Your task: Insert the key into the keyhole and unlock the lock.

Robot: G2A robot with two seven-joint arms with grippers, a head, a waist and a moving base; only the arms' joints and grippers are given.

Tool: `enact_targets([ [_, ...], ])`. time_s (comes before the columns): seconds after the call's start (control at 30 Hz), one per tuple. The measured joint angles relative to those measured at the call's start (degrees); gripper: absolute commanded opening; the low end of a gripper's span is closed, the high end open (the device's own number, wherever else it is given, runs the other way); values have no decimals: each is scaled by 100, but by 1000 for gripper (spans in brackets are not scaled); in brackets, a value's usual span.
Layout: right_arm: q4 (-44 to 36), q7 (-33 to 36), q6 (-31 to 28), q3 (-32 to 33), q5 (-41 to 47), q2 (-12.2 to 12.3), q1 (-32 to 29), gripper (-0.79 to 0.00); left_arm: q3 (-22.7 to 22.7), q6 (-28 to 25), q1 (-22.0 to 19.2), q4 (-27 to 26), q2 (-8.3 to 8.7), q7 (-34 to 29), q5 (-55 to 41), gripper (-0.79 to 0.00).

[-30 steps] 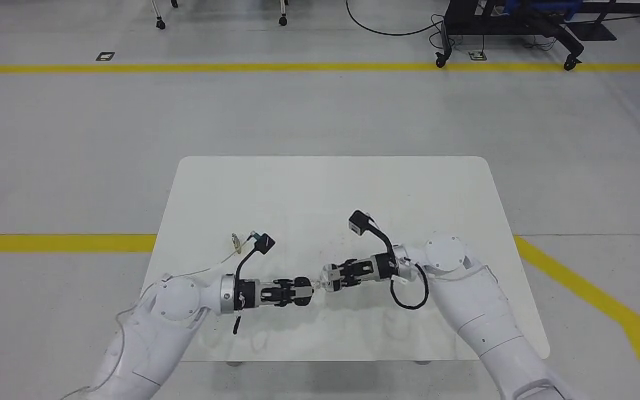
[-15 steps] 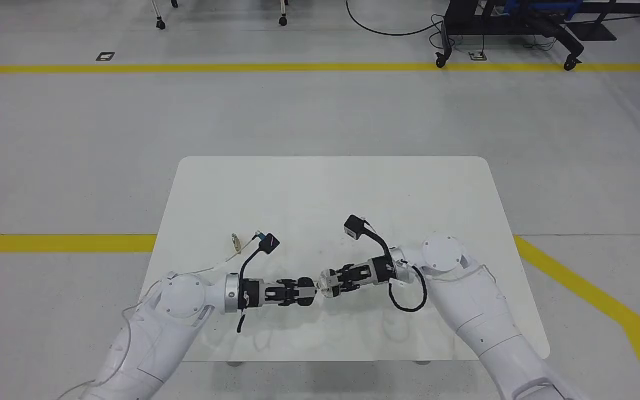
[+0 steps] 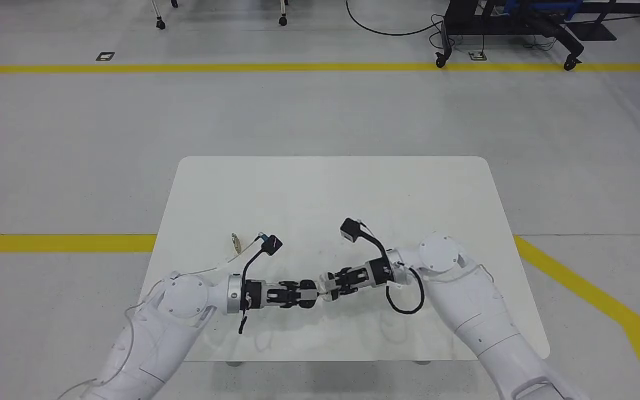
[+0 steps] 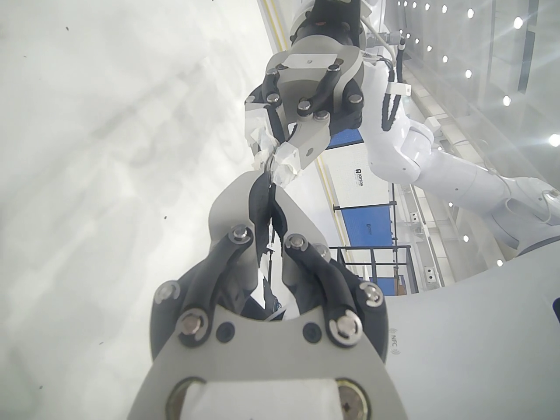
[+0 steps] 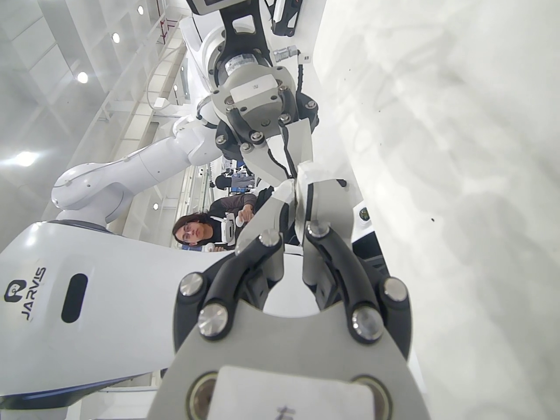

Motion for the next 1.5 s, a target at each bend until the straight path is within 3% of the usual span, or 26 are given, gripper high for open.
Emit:
enact_targets([
  [0.03, -3, -7, 1, -11, -22, 2, 3, -785, -15, 11, 6, 0, 5, 0, -39, -52],
  [0.07, -4, -13, 3, -18, -33, 3, 4, -785, -28, 19, 10, 2, 9, 0, -69, 0],
  [0.53, 34, -13, -91, 103, 192, 58, -21, -785, -212, 13, 79, 27, 65, 164, -243, 0],
  [0.73, 166, -465, -260, 446, 645, 105, -96, -785, -485, -313, 297, -84, 135, 323, -340, 0],
  [0.83, 179, -585, -337, 574, 788, 128, -140, -785, -654, -476, 468, -216, 174, 434, -446, -83],
  [1.1, 74, -1262, -601, 811, 845, 164, -325, -785, -902, -879, 847, -439, 196, 1063, -793, 0],
  [1.3, -67, -2147, -784, 987, 713, 177, -507, -785, -1507, -991, 1281, -753, 334, 1170, -722, 0],
  [1.43, -163, -2985, -786, 1081, 282, 188, -620, -785, -2193, -542, 1725, -1115, 497, 1268, -2, 0],
  [1.5, -178, -3063, -754, 1075, 222, 188, -624, -785, -2474, -345, 1932, -1294, 554, 1367, 341, 0],
])
